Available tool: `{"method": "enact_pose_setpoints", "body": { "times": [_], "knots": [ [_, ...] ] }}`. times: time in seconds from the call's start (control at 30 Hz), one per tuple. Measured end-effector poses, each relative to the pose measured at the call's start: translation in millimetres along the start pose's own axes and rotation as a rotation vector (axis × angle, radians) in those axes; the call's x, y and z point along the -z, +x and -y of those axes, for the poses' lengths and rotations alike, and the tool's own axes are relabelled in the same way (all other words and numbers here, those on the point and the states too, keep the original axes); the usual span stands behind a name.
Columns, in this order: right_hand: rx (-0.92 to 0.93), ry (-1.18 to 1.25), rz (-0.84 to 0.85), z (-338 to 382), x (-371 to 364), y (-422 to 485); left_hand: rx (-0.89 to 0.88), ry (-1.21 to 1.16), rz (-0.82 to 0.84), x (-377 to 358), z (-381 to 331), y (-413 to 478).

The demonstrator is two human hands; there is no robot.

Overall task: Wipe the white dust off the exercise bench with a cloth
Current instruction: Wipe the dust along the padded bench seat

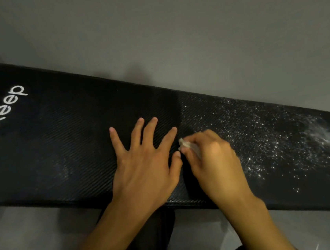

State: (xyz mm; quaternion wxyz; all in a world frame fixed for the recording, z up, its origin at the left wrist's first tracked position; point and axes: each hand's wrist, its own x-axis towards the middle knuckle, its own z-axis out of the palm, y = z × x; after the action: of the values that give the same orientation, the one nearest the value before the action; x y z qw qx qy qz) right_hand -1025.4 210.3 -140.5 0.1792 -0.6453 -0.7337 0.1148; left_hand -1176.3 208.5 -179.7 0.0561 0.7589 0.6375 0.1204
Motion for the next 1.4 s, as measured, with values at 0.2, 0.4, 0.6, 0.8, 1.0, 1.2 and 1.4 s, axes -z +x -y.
{"method": "enact_pose_setpoints", "body": {
  "times": [0.2,0.4,0.6,0.8,1.0,1.2,1.4],
  "knots": [
    [-0.021,-0.044,-0.061,1.2,-10.2,43.7,0.006,-0.019,0.014,3.5,0.4,-0.5],
    [-0.013,-0.068,-0.037,-2.2,-4.8,35.8,-0.002,-0.013,-0.001,2.7,-0.1,-1.4],
    [0.003,-0.031,-0.046,4.8,-10.0,37.3,0.051,-0.008,0.017,5.5,-1.1,-0.4],
    [-0.006,-0.15,-0.059,-3.6,-5.7,49.2,0.049,0.004,0.025,4.2,-1.2,0.7],
    [0.005,-0.123,-0.012,1.6,-8.2,60.6,0.04,-0.012,0.02,4.8,-0.3,1.3],
    [-0.035,-0.16,-0.047,-5.7,-8.5,82.3,0.034,-0.01,0.008,3.5,-0.1,1.0],
    [0.014,-0.113,0.002,3.5,-11.3,91.6,0.036,-0.013,-0.002,3.1,0.0,0.9]
  ]
}}
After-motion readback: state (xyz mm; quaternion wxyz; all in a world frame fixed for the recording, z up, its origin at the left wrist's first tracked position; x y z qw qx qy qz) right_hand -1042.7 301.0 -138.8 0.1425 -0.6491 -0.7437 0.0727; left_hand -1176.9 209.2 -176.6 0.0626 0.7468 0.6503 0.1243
